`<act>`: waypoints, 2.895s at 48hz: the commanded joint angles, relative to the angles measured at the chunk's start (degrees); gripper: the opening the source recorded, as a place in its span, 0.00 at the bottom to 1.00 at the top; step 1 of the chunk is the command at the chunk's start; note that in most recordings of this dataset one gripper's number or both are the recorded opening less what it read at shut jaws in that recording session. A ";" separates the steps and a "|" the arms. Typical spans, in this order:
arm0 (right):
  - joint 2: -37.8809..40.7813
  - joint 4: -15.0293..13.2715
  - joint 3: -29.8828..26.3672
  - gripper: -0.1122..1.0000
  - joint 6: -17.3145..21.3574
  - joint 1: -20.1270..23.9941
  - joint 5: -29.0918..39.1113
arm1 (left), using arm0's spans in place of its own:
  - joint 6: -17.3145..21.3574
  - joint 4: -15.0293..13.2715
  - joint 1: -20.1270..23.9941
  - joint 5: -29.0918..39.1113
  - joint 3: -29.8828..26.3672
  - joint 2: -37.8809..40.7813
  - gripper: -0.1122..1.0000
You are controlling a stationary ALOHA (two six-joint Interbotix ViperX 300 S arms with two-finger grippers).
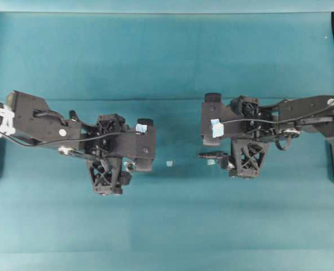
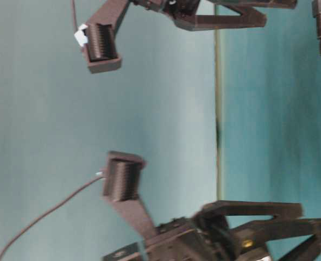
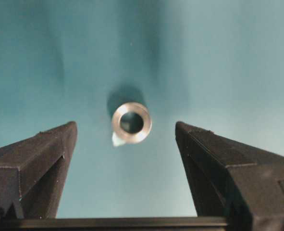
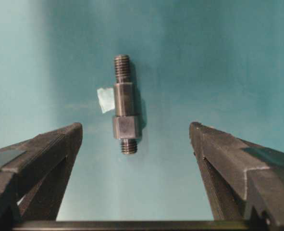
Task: Insert the washer onto the shaft with both hands.
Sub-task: 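Lower both grippers, opening around the washer and the shaft, then close left gripper on the washer and right gripper on the shaft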
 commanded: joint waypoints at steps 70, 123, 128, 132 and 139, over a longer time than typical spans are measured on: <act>8.09 -0.09 -0.18 0.94 -0.35 0.35 -4.22 | -1.49 0.09 -0.18 -3.60 0.26 3.52 0.87; 9.05 0.18 0.09 0.94 -4.66 0.35 -3.78 | -1.58 0.09 -0.18 -3.60 0.35 3.52 0.87; 9.05 0.18 0.09 0.94 -2.81 0.18 -3.78 | -1.58 0.09 -0.18 -3.60 0.35 3.52 0.87; 9.05 0.18 0.09 0.94 -1.58 0.18 -3.78 | -1.58 0.09 -0.18 -3.60 0.35 3.52 0.87; 9.05 0.18 0.09 0.94 -0.35 0.18 -3.69 | -1.58 0.09 -0.26 -3.69 0.44 3.52 0.87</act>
